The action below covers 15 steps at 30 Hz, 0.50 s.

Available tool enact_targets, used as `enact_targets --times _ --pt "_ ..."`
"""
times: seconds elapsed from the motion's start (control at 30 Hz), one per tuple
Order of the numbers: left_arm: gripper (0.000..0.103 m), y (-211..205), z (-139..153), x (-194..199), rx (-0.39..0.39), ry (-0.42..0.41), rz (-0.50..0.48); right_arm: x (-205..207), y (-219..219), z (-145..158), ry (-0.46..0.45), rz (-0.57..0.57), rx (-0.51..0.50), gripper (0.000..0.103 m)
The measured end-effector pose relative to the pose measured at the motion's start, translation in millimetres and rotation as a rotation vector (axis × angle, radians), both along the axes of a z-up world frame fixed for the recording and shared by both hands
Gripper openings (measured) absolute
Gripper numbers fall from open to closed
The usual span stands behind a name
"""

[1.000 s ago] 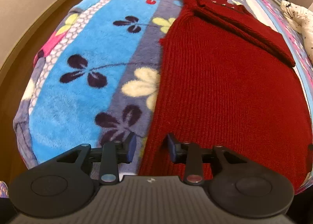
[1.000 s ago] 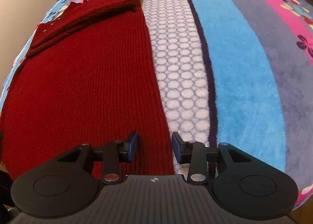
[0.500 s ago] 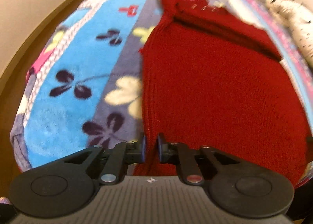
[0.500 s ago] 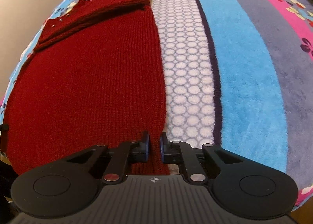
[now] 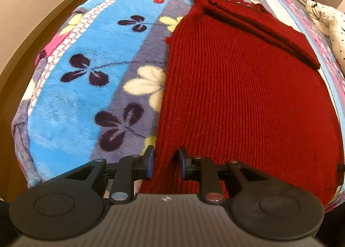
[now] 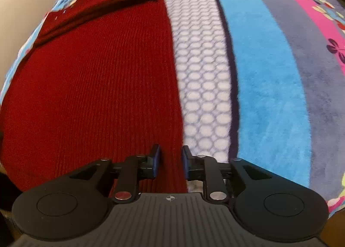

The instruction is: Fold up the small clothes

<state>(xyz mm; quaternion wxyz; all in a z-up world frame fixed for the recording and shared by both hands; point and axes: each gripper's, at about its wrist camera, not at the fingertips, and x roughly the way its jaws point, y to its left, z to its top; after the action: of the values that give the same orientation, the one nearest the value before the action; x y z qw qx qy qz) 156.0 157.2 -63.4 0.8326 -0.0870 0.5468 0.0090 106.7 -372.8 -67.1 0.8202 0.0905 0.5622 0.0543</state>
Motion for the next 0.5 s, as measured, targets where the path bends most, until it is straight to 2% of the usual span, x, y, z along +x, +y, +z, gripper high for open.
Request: enact_targets --times 0.2,0.27,0.33,0.37,0.47,0.5 --pt "0.032 0.1 -4.5 -1.8 -0.004 0.028 0.011 -5.7 3.2 -1.1 0.001 0.027 0.003 0.025" --pt "0.032 0.6 -4.7 -3.2 -0.014 0.031 0.018 -5.8 2.6 0.2 -0.005 0.023 0.011 0.014" --pt "0.027 0.6 -3.3 -6.0 -0.033 0.024 0.022 -6.7 0.6 3.6 -0.019 0.013 0.030 0.013" --pt "0.012 -0.3 -0.6 -7.2 -0.036 0.006 0.022 -7.3 -1.0 6.3 -0.035 0.005 0.051 0.013" --pt "0.012 1.0 19.2 -17.3 -0.096 -0.133 0.022 -10.7 -9.0 25.2 -0.154 -0.011 0.159 0.012" --pt "0.012 1.4 23.2 -19.9 -0.101 -0.156 0.026 -12.4 -11.9 31.4 -0.189 -0.019 0.194 0.012"
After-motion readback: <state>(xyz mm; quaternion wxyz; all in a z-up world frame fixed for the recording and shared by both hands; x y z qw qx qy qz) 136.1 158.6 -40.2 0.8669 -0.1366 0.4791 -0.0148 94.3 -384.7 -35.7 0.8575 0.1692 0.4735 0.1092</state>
